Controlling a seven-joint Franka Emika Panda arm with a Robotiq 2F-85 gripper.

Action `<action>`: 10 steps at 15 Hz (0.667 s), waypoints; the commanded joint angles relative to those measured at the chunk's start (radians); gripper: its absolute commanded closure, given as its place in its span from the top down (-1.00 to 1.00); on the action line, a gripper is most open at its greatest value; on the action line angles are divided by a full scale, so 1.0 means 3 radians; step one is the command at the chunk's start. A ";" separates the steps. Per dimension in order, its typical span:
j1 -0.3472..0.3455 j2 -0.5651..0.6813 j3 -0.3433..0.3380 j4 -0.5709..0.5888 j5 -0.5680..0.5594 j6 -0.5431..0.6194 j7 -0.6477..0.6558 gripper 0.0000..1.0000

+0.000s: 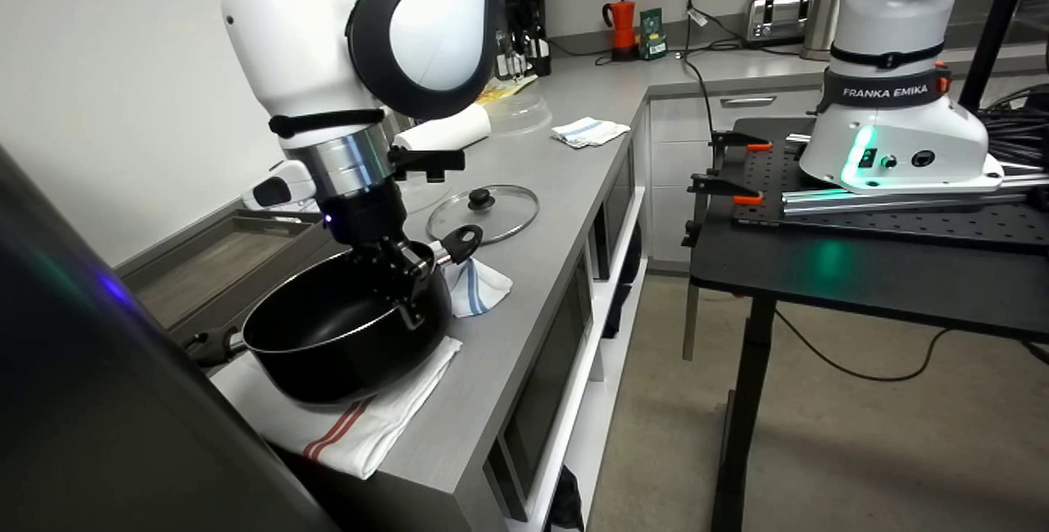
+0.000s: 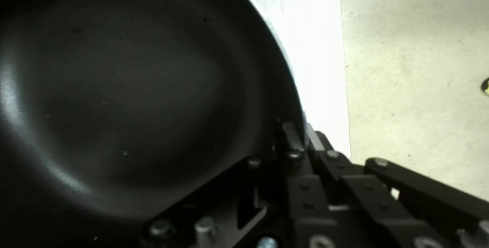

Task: Move the pot from right to left.

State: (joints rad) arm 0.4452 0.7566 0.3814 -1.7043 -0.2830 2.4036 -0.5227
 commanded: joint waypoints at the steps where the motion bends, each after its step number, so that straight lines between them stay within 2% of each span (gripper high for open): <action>1: 0.0101 0.0112 -0.0047 0.0318 -0.0027 -0.0172 0.0090 -0.98; 10: 0.0265 0.0451 -0.0163 0.0757 -0.0072 -0.0328 0.0211 -0.98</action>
State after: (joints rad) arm 0.4888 0.8539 0.3535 -1.5657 -0.2872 2.3544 -0.4861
